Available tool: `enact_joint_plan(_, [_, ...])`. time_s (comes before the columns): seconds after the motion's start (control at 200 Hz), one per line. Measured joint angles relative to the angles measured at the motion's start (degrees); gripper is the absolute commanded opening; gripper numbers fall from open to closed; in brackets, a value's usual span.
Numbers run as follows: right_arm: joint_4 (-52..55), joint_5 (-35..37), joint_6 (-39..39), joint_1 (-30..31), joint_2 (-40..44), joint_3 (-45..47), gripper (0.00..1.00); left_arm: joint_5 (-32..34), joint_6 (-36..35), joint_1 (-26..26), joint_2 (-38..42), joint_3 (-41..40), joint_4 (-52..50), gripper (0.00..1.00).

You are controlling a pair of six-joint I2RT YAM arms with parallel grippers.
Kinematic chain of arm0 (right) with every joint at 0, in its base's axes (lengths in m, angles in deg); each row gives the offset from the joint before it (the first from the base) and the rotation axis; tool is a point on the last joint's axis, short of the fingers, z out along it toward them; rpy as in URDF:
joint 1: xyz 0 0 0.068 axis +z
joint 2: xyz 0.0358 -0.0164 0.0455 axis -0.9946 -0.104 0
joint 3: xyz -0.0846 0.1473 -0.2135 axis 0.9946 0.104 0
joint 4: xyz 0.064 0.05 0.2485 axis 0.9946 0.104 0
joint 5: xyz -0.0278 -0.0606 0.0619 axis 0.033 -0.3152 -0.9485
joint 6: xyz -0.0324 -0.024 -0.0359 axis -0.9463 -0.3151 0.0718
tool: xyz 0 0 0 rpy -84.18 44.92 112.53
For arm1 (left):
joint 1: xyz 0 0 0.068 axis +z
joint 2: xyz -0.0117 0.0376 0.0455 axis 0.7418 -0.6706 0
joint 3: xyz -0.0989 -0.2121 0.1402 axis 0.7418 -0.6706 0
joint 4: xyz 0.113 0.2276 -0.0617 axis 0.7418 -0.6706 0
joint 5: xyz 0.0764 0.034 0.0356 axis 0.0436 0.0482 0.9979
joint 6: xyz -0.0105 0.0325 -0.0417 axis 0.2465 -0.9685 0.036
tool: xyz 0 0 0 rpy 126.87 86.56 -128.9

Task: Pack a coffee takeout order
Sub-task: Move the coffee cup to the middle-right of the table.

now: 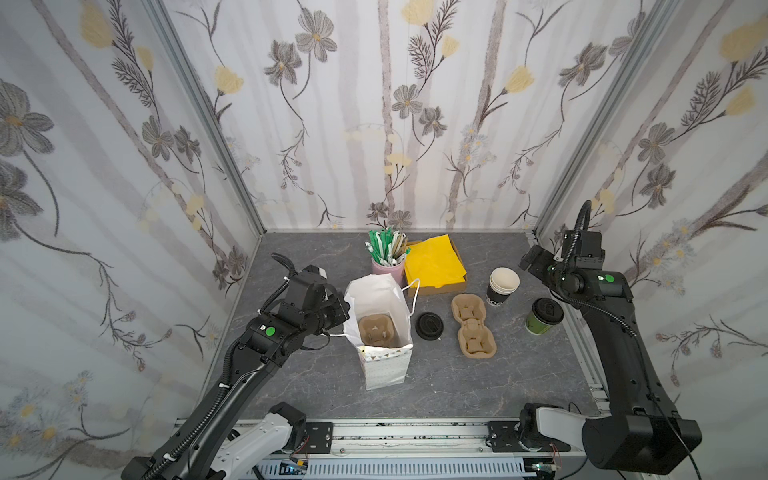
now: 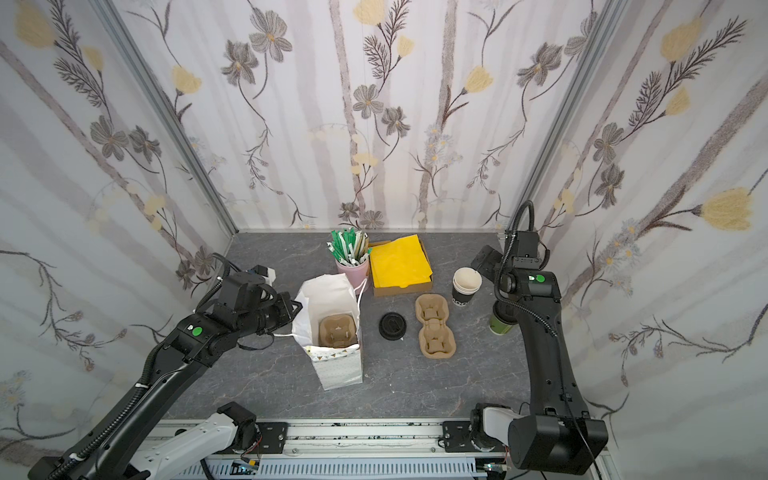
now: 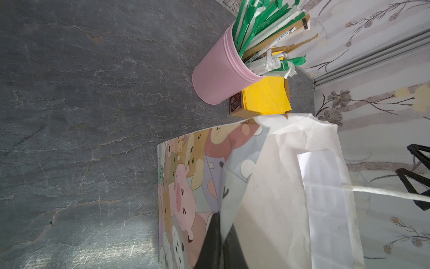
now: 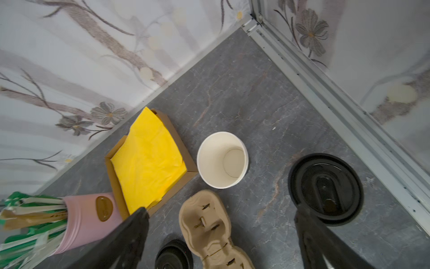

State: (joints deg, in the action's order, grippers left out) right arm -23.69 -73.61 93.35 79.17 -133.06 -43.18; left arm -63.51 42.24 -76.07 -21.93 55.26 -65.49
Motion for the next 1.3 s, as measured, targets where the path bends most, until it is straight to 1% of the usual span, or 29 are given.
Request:
enact_joint_plan(0.1, [-0.07,0.57,-1.01,-2.6,0.33,3.72,0.71,1.25,1.2,0.0,0.09,-0.09,0.11,0.03])
enact_joint_plan(0.18, [-0.02,1.05,-1.49,-4.11,0.13,5.86,0.73,2.4,1.75,0.0,-0.2,-0.55,0.72,0.02])
enact_joint_plan(0.41, [-0.96,3.21,-2.62,-4.66,-1.44,5.97,0.75,5.49,2.45,0.07,-1.79,-1.49,2.43,0.0])
enact_joint_plan(0.52, [-1.25,5.29,-3.02,-5.05,-2.14,5.77,0.78,5.97,2.43,0.13,-2.64,-1.27,3.37,0.0])
enact_joint_plan(0.704, [-2.4,6.21,-2.93,-5.77,-4.52,4.66,0.78,6.14,1.38,0.28,-2.45,-0.63,3.72,0.0])
enact_joint_plan(1.059, [-3.65,4.26,1.09,-5.77,-5.11,6.82,0.77,6.67,2.58,1.25,-0.74,-0.83,3.28,0.0])
enact_joint_plan(1.199, [-3.39,1.29,2.1,-5.77,-7.89,5.09,0.76,6.78,3.52,1.29,0.44,-1.11,3.32,0.0])
enact_joint_plan(1.304, [-3.21,-0.35,2.08,-5.75,-7.85,4.52,0.75,7.17,4.13,1.53,0.61,-1.31,3.23,0.01])
